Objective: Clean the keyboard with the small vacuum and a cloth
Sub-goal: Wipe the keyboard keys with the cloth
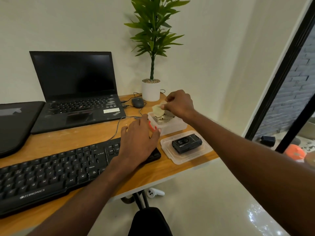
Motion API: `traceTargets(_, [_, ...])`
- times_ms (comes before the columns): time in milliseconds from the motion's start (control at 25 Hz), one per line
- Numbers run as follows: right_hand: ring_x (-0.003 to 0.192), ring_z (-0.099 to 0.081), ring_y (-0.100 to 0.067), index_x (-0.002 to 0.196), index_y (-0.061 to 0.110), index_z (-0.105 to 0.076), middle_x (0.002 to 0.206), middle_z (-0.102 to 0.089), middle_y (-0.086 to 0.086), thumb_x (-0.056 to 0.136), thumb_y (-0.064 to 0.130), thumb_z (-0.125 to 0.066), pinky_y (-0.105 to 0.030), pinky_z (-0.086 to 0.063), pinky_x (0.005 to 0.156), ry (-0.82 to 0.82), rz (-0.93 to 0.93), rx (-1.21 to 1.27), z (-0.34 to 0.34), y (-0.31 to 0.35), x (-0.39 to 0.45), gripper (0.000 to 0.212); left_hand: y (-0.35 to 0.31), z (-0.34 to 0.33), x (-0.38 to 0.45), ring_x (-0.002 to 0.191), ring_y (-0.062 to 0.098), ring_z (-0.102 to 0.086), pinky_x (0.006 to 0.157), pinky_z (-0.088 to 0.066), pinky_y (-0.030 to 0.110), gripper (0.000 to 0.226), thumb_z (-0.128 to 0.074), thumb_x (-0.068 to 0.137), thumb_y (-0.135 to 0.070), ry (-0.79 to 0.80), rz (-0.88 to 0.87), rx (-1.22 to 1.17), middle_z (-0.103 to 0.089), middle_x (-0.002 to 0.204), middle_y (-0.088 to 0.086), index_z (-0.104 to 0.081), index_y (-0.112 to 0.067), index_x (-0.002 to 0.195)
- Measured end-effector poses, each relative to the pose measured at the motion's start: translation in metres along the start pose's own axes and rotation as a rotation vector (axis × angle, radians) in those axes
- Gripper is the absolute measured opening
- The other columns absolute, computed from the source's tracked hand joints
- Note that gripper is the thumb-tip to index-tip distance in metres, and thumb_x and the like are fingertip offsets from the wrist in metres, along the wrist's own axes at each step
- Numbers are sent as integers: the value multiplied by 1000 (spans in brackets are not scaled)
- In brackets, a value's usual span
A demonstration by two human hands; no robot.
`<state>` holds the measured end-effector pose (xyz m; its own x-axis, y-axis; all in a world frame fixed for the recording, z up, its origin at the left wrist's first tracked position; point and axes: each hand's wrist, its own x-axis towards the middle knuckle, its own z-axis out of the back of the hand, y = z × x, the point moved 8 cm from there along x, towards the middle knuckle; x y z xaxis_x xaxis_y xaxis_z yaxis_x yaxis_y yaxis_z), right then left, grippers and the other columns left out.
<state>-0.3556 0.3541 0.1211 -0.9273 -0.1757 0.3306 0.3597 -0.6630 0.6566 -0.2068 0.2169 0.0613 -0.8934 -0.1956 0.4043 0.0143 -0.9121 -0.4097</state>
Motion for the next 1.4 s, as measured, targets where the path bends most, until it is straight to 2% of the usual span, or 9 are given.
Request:
traceTargets(200, [90,-76,-22,98,13,-75,93,-77,-5,79,18,-88,-45,-65,77,29,2,642,9,47,-36,23,13,57,0,123,9,-61,101,-51,36,59,-56,103,-57,-81,126,-736,-64,136,-9,-49,-24,153])
traceTargets(280, [94,-74,-20,105,11,-71,101,-74,-6,84,21,-84,-30,-62,71,77,37,699,-6,73,-61,27,25,76,-9,117,9,-67,98,-55,35,57,-57,98,-60,-42,197,-964,-72,124,-9,-60,-24,141])
traceTargets(360, [94,-72,-15,107,13,-66,106,-71,-5,88,25,-81,-18,-56,63,140,56,695,-30,95,-87,27,48,91,-24,107,17,-74,94,-60,39,44,-62,99,-51,-35,256,-1067,-79,111,1,-70,-18,126])
traceTargets(600, [98,-76,-20,118,19,-62,108,-76,-8,87,31,-82,-36,-64,79,506,52,843,-107,148,-149,39,137,129,-83,99,25,-75,81,-64,38,27,-66,101,-15,-93,436,-1310,-78,109,13,-68,-3,126])
traceTargets(760, [85,-72,-3,104,26,-75,96,-76,8,87,41,-80,-20,-56,65,510,282,469,-124,177,-178,23,169,159,-110,93,21,-72,77,-62,34,24,-64,100,-7,-97,383,-1218,-74,107,10,-65,-5,124])
traceTargets(880, [84,-66,-7,90,23,-72,95,-68,7,84,42,-81,-26,-56,66,416,328,271,-120,182,-181,22,178,163,-124,95,24,-72,78,-63,33,30,-68,95,0,-61,362,-1197,-74,108,10,-63,-6,124])
traceTargets(1040, [86,-76,-15,111,20,-67,99,-76,0,90,16,-76,-36,-65,71,604,209,435,-123,187,-190,22,179,163,-129,119,35,-71,101,-57,46,39,-75,93,-13,83,333,-1047,-76,124,11,-70,-13,132])
traceTargets(1200, [86,-75,-7,120,27,-71,104,-76,7,90,32,-78,-19,-58,63,693,154,523,-124,191,-200,31,182,166,-128,116,36,-72,96,-61,46,48,-77,88,1,72,351,-1032,-76,122,13,-65,-10,133])
traceTargets(1400, [82,-72,-4,99,23,-77,94,-77,7,83,24,-85,-20,-57,64,501,181,578,-135,198,-208,18,193,187,-137,120,18,-70,102,-59,39,60,-83,89,-18,91,256,-820,-70,131,4,-57,-25,143])
